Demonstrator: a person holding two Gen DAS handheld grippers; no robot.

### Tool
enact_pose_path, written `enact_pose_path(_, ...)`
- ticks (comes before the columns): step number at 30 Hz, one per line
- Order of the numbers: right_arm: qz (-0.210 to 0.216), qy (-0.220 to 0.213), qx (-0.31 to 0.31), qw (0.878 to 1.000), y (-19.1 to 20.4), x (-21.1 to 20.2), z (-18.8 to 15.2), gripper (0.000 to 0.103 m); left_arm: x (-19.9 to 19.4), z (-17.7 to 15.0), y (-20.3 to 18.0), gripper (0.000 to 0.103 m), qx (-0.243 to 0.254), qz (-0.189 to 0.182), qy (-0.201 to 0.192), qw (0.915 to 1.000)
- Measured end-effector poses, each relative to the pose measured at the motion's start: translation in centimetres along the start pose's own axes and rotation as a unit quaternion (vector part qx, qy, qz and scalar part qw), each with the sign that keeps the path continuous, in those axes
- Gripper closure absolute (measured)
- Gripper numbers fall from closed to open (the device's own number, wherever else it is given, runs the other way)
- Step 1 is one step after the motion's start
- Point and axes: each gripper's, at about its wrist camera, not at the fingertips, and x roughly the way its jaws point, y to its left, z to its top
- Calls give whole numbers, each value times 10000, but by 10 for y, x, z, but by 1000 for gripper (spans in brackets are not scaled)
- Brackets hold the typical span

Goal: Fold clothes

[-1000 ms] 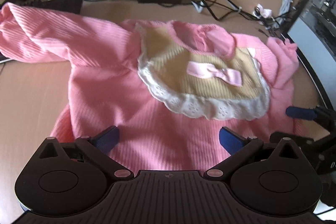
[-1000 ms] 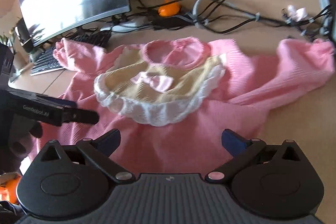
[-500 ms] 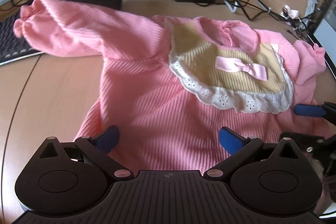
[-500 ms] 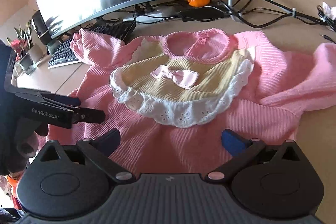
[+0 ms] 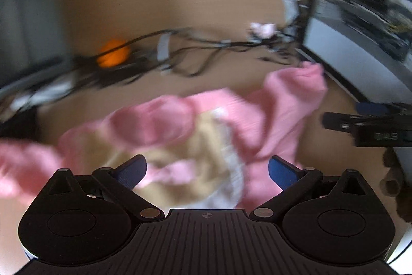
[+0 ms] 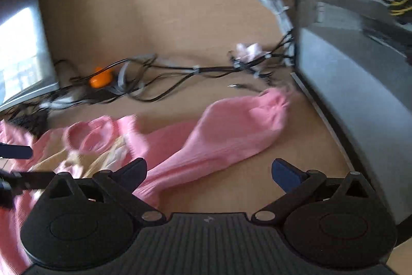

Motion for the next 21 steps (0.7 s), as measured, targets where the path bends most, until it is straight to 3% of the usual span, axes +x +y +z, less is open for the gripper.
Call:
enact_pose_path(2,-142,-51,168,9997,-12,5,5,0,16,7,-19,0,278,-29,-62,9996)
enact_pose_path(3,-213,-76,252,9994,-18,7,7,2,23,12,-29,6,412,-22,-78,9991)
enact_pose_path(4,-284,-102,337,9990,-23,9,9,8,31,16,-37,35,535,-19,-75,9985)
enact_pose_path(5,-263,-85,431,9987,-30,16,14,29,39,19,-43,50,607,-34,-13,9982)
enact_pose_path(6,-226,7,518,9984,-36,26,20,40,46,23,-48,53,619,-67,45,9980)
enact_pose_path(10,-553,-114,466,9973,-48,57,36,36,74,36,-65,27,674,-203,263,9972)
enact_pose_path(12,-775,-198,399,9960,-53,68,40,24,82,39,-73,22,740,-288,275,9965)
enact_pose_path(16,-999,-186,298,9944,-60,87,42,20,100,41,-86,18,860,-353,407,9948)
enact_pose_path(21,-930,-227,69,9954,-60,106,41,19,123,40,-99,20,1028,-306,569,9926)
